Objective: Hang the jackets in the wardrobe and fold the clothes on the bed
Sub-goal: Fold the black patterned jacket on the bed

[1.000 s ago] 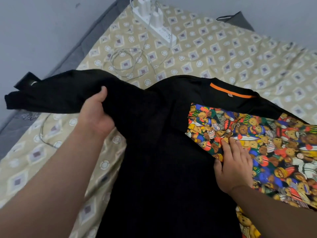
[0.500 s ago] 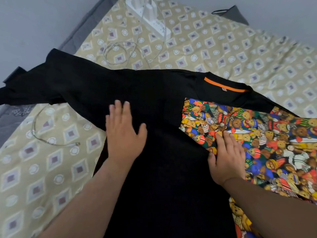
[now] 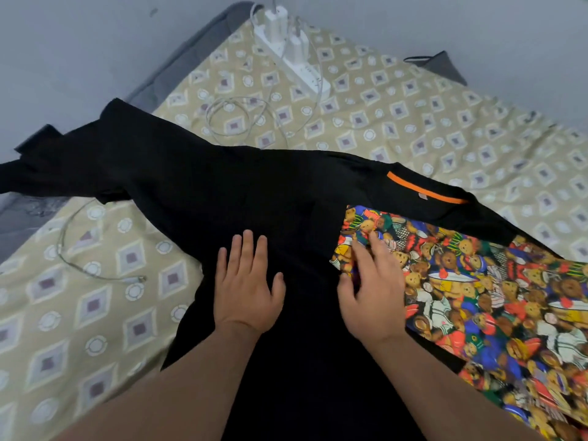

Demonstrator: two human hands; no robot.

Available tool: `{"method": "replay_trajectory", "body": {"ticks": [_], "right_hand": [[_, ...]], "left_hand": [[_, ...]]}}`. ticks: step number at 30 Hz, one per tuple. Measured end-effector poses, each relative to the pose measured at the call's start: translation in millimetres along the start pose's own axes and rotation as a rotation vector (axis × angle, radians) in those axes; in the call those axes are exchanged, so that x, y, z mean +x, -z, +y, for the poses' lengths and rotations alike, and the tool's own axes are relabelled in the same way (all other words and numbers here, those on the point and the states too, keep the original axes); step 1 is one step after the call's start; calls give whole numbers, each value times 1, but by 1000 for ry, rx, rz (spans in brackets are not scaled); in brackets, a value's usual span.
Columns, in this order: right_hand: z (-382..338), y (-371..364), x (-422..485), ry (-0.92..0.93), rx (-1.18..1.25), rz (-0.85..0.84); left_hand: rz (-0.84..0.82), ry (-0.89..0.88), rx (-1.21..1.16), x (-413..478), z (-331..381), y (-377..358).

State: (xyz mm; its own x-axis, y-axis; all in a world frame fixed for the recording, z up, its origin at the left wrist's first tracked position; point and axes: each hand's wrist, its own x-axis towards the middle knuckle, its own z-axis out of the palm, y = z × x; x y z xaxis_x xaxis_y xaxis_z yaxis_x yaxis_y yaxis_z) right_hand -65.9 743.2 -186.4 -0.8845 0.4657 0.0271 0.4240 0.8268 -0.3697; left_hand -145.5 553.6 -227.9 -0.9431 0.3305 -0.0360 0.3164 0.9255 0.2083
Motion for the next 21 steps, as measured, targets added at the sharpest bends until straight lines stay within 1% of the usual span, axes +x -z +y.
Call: {"method": "replay_trajectory", "body": {"ticks": [2, 5, 6, 8, 9, 10, 11, 12, 14, 15, 16, 18, 20, 21], "right_hand": [[-18, -16, 6, 34, -145, -96], [-12, -31, 7, -26, -252, -141], [-11, -33, 6, -17, -276, -141], [-8, -36, 5, -12, -303, -96], [-8, -37, 7, -10, -307, -79], [-9, -38, 8, -9, -315, -95], [-9, -40, 8, -9, -332, -107], [-8, -40, 6, -18, -335, -109], [-8, -39, 6, -23, -339, -82], [-10, -39, 6, -21, -345, -84], [-11, -38, 6, -23, -351, -95], [-9, -37, 7, -32, -353, -114], [-10, -37, 7, -29, -351, -109], [-10, -37, 6, -30, -352, -103]], "left_hand": [[1, 6, -35, 0, 0, 3], [-9, 3, -78, 2, 1, 12], [6, 11, -131, 0, 2, 19], [147, 21, -295, 2, -5, 33], [258, 56, -370, 10, -13, 42], [384, 146, -424, 21, -28, 49], [462, 297, -471, 34, -45, 58], [497, 484, -575, 50, -65, 67], [562, 878, -939, 88, -99, 93], [596, 1030, -1146, 103, -112, 108], [631, 1117, -1340, 116, -122, 118], [620, 1183, -1539, 134, -138, 133], [451, 1254, -1616, 146, -149, 144], [317, 1267, -1630, 151, -152, 148]]}}
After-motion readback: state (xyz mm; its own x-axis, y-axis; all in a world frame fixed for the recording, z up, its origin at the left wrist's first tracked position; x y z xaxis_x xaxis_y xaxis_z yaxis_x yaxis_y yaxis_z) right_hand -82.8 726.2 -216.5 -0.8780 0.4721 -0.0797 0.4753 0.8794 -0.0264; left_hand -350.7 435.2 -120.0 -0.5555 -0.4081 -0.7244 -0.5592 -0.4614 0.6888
